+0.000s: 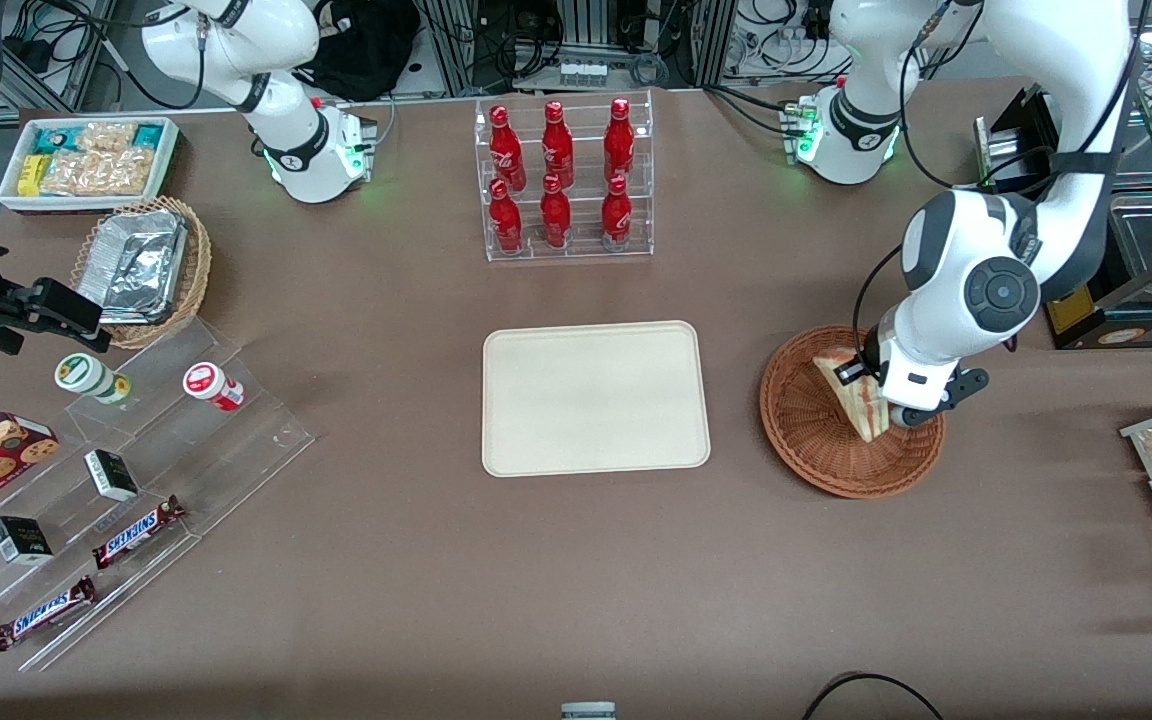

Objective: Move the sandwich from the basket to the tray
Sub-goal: 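Lift the sandwich and carry it over the cream tray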

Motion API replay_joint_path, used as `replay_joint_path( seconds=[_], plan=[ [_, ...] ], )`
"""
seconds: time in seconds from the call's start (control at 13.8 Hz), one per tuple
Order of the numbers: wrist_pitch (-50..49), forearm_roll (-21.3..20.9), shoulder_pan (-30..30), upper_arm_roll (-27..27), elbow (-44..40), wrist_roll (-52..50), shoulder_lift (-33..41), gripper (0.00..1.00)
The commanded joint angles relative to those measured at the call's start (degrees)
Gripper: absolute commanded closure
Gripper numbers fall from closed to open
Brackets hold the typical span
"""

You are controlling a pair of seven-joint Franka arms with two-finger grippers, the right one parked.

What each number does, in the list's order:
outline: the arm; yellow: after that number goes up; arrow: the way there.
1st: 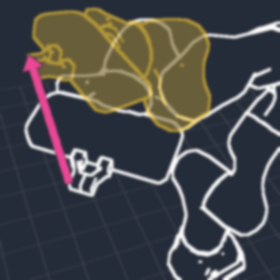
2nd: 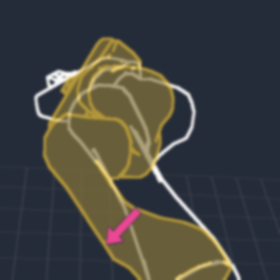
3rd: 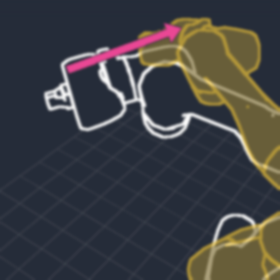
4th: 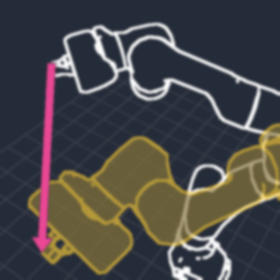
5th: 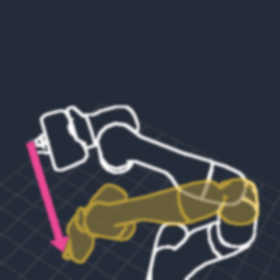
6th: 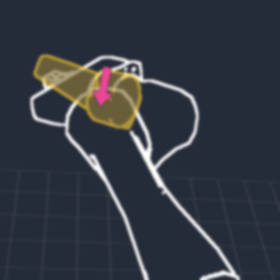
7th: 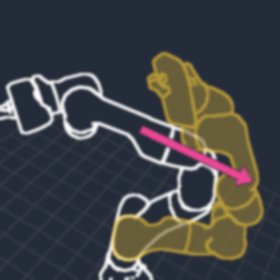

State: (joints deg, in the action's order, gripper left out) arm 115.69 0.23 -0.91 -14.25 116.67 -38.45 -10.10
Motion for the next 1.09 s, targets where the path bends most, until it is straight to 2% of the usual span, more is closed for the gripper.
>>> replay_joint_path(
  seconds=[0.0, 0.14, 0.29, 0.51, 0.65, 0.8, 1.01],
  plan=[
    [-6.1, -0.8, 0.3, -2.3, -5.7, 2.3, -1.6, 0.88],
    [-5.8, -1.2, 0.3, -5.1, -6.3, 2.5, -2.4, 0.88],
    [-6.9, -3.7, 0.2, -8.8, -9.6, 2.3, -5.2, 0.88],
    [-6.2, -3.7, 0.3, -13.1, -12.7, 1.4, -8.4, 0.88],
    [-5.2, -5.0, 0.4, -16.5, -16.4, -2.4, -12.0, 0.91],
    [-5.2, -7.5, 3.6, -17.4, -19.9, -6.1, -15.2, 0.94],
    [-2.2, -7.8, 8.0, -17.3, -23.1, -8.4, -19.2, 0.94]
  ],
)
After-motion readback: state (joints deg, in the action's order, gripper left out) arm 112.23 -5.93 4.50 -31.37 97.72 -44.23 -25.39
